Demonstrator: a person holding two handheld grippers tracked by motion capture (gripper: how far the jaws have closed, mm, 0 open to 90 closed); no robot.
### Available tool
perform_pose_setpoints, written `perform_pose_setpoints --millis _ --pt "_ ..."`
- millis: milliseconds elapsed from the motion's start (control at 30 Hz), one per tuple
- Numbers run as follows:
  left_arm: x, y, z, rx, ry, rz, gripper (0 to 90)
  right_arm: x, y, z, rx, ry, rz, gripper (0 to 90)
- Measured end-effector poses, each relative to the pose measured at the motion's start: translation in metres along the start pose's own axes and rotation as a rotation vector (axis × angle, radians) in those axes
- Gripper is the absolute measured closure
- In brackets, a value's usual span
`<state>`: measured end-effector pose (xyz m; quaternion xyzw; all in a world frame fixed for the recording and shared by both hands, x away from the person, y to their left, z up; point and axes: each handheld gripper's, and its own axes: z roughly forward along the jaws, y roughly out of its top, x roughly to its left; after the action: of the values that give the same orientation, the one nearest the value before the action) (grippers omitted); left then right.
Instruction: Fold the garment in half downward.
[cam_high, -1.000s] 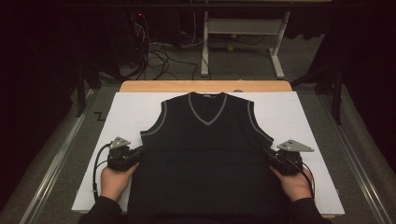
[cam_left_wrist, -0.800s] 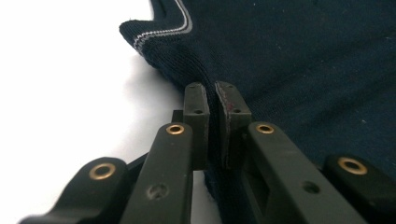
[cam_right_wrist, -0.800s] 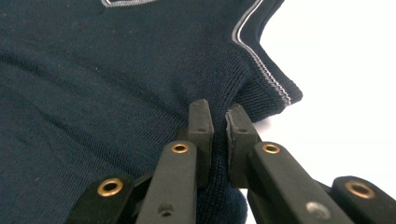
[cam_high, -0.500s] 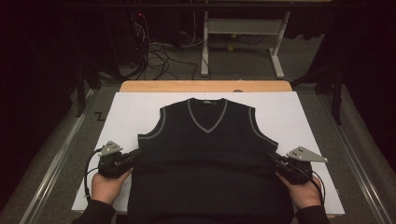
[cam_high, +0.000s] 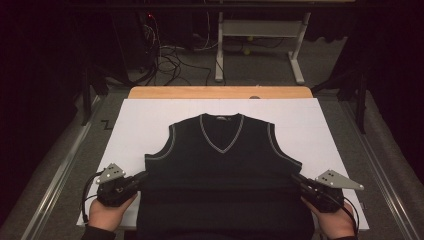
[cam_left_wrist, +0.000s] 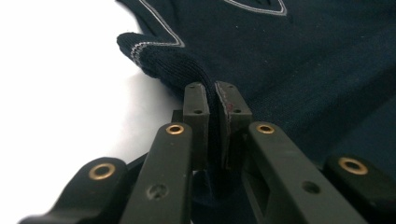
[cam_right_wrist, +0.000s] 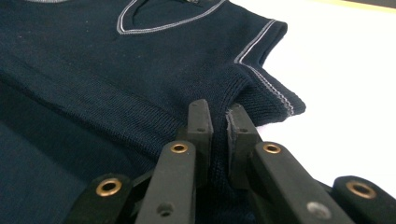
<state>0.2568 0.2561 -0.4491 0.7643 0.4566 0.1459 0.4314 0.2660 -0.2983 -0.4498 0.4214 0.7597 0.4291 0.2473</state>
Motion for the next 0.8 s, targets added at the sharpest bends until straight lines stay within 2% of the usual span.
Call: perform_pose_setpoints --millis 133,333,500,667,800 --pt "-0.007 -0.008 -0.006 0.033 0.002 0.032 79.6 0.005 -0.007 -0.009 0.012 0.008 -0.015 83.7" --pt "-0.014 -0.02 -0.009 0.079 0.002 0.05 79.6 0.014 -0.017 -0.019 0.032 0.018 -0.035 83.7" --pt "-0.022 -0.028 -0.009 0.113 0.028 0.087 79.5 0.017 -0.024 -0.022 0.052 0.023 -0.036 83.7" --pt "-0.019 -0.033 -0.005 0.148 0.02 0.068 79.2 0.018 -0.027 -0.023 0.067 0.026 -0.034 83.6" --pt "-0.012 -0.037 0.0 0.167 -0.003 0.044 77.5 0.018 -0.028 -0.02 0.078 0.026 -0.04 82.7"
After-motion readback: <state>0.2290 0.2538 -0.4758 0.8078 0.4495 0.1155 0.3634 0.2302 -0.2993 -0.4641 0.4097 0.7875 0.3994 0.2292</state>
